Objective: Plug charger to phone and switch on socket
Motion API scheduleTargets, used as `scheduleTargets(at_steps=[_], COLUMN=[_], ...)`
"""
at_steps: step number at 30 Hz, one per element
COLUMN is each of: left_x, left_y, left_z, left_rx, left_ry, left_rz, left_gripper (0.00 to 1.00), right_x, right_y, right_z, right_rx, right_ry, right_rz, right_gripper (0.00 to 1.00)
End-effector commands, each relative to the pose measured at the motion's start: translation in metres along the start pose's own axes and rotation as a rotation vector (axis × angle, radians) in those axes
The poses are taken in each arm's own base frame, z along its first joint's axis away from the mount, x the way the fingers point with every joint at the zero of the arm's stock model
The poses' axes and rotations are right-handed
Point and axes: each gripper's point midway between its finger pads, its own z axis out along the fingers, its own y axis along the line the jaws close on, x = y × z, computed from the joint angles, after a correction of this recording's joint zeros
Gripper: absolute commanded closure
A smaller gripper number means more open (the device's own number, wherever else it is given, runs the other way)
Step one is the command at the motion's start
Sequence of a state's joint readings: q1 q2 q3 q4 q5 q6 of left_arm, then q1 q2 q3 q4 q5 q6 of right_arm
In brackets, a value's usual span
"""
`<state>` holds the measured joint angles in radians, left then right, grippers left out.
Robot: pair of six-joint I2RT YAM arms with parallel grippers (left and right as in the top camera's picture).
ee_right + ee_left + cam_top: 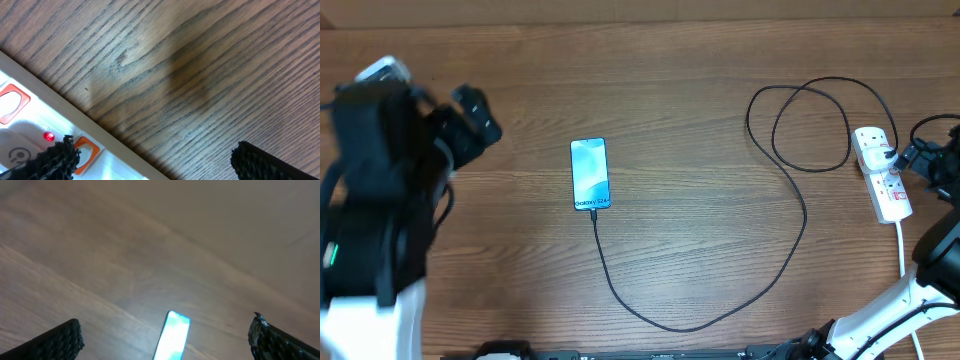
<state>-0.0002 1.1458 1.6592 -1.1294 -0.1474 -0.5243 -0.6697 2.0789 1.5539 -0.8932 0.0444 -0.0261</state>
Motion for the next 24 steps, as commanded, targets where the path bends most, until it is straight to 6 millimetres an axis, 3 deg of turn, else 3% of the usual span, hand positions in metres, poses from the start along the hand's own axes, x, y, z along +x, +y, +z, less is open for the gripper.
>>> scheduleTargets(at_steps=[1, 6, 12, 18, 24], left_x=[-0.009, -0.013, -0.011, 0.009, 0.066], left_y=[0.004, 0.008, 0.013, 0.023, 0.05], left_z=[-0.034, -0.073, -0.094, -0.085, -0.049], left_rx=[0.032, 0.081, 0.106, 0.087, 0.015], left_ry=[-0.089, -0.174, -0.218, -0.185, -0.059], left_rz=[-0.007, -0.022, -0.03, -0.024, -0.002], left_gripper=[0.01, 0.0, 0.0, 0.01, 0.0], right_x=[-0.006, -0.006, -0.006, -0.006, -0.006], right_y=[0.005, 0.005, 0.005, 0.005, 0.005], right_z=[-0.002, -0.002, -0.002, -0.002, -0.002], right_rx=[-0.014, -0.014, -0.014, -0.014, -0.014], right_ry=[-0.014, -0.014, -0.014, -0.014, -0.014], right_rz=[-0.005, -0.005, -0.005, -0.005, -0.005], right_gripper=[0.0, 0.0, 0.0, 0.0, 0.0])
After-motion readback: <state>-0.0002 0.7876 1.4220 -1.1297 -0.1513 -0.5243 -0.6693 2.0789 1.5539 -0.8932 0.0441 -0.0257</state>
